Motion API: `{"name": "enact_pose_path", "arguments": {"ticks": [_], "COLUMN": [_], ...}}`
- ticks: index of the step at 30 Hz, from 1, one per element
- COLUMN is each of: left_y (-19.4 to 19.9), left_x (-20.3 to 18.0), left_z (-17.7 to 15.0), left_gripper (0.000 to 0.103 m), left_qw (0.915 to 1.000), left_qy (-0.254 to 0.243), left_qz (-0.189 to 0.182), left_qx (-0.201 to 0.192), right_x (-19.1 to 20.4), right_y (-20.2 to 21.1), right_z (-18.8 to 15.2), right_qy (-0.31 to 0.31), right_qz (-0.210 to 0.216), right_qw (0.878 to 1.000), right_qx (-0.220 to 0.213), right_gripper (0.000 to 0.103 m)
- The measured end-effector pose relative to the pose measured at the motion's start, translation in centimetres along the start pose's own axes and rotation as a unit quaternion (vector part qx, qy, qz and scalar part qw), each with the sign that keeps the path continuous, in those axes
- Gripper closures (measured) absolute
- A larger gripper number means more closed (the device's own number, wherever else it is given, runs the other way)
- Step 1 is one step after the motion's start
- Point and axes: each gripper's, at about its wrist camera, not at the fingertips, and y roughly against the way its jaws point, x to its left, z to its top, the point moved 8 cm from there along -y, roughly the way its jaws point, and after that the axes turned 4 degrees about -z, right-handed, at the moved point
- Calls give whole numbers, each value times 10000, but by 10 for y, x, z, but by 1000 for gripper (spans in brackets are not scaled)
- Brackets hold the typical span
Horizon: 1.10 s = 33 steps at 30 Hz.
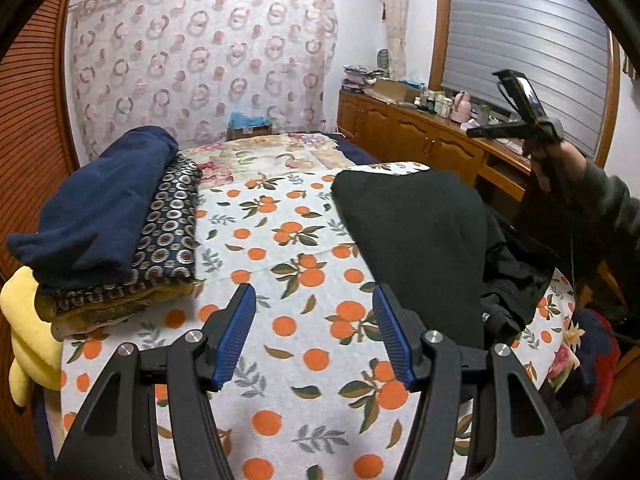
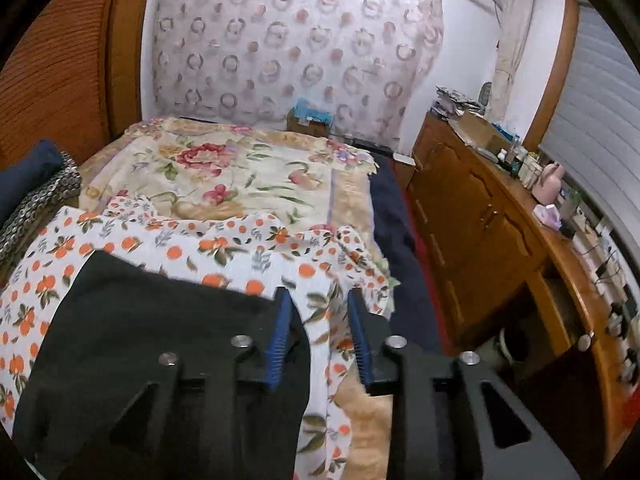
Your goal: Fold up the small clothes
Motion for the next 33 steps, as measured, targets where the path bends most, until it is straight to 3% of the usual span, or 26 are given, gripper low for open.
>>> {"name": "enact_pose_path", "arguments": {"ticks": [4, 8, 12, 17, 18, 19, 22, 28, 32, 33], "left_y": [-3, -6, -9, -11, -11, -12, -14, -27, -42, -47], "left_x": [-10, -20, -26, -31, -32, -34, -41, -78, -111, -119], "left_z": [1, 0, -3, -6, -6, -6, -6, -4, -2, -3], "left_gripper": [41, 41, 41, 41, 41, 41, 41, 41, 42, 46], "left_qw": [10000, 9998, 9997, 9996, 9995, 9995, 9992, 9963, 9918, 9903], "left_qy": [-17, 4, -6, -25, -28, -31, -25, -237, -508, -586], "left_qz": [-61, -175, -216, -261, -280, -301, -389, -778, -1090, -1158], "left_qx": [3, -2, 61, 117, 122, 125, 128, 285, 423, 493], "right_x": [18, 61, 96, 94, 93, 94, 87, 31, 24, 26], "right_y": [29, 71, 87, 79, 75, 74, 72, 98, 113, 115], "right_z": [-29, -73, -103, -128, -127, -126, -125, -144, -139, -136], "right_qy": [90, 230, 402, 779, 766, 760, 735, 319, 91, 94], "right_qz": [542, 1597, 1985, 1603, 1635, 1696, 1604, 1071, 1105, 1081], "right_qw": [9984, 9868, 9793, 9837, 9831, 9819, 9837, 9931, 9937, 9941], "right_qx": [-99, -98, 61, 250, 310, 360, 350, 346, 125, 85], "right_gripper": [71, 71, 71, 73, 82, 102, 103, 103, 102, 101]}}
